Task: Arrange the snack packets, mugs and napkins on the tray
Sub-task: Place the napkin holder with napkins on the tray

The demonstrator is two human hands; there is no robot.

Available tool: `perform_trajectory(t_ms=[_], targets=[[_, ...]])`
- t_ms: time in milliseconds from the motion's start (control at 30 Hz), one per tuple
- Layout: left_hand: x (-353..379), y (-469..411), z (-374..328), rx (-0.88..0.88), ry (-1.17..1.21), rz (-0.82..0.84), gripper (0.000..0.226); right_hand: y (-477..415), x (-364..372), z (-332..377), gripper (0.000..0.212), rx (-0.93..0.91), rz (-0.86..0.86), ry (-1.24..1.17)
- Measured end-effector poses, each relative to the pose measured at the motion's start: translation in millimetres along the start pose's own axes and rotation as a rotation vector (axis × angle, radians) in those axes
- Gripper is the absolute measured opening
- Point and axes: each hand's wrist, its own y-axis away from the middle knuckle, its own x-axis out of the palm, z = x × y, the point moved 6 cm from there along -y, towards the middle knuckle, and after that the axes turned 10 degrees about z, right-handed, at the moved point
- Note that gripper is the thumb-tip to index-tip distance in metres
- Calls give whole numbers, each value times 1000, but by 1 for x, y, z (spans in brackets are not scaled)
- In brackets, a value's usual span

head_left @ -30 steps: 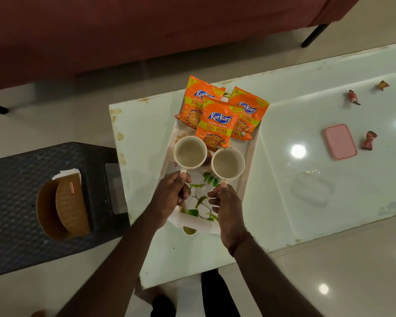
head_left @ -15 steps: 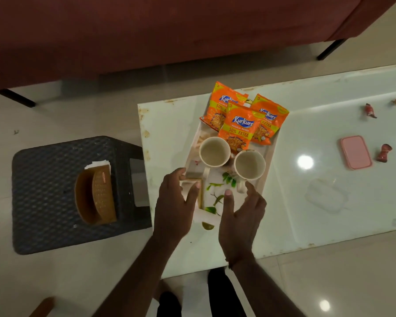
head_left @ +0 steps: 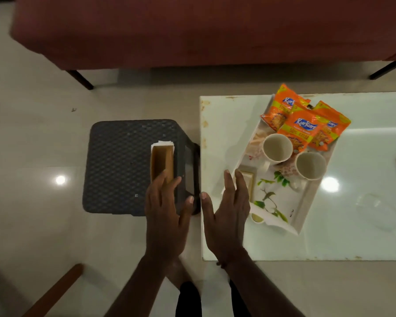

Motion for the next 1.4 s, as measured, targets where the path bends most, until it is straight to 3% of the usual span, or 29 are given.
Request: perform_trajectory(t_ms=[167, 267, 400, 567, 633, 700, 833, 1000, 1167, 1300, 1400], targets=[[-25, -9, 50, -109, 96, -15, 50, 3, 52, 30, 76, -42, 186, 8], [-35, -25, 71, -94, 30, 16, 46, 5, 84, 39, 90, -13, 320, 4], [-30, -73, 92, 64, -252, 230, 60, 5, 110, 39, 94, 107, 334, 25], [-14, -149, 100, 389, -548, 552, 93, 4, 126, 36, 73, 223, 229, 63], [-9, -169, 93, 520, -599, 646, 83, 4, 130, 34, 65, 232, 204, 66], [-6, -180, 85, 576, -567, 725, 52, 5, 133, 34, 57, 230, 190, 70], [-3, -191, 72, 674, -573, 827, 41, 7, 132, 37, 50, 234, 164, 45], [-17, -194, 57, 732, -505, 821, 47, 6, 107, 43, 48, 209, 182, 36], [-25, -179, 20, 728, -410, 746, 45, 5, 33, 27, 43, 94, 88, 3], [-7, -148, -18, 656, -249, 708, 36, 0, -31, -13, 52, 111, 25, 79], [27, -123, -36, 541, -175, 741, 42, -3, -73, -55, 57, 134, -7, 119]])
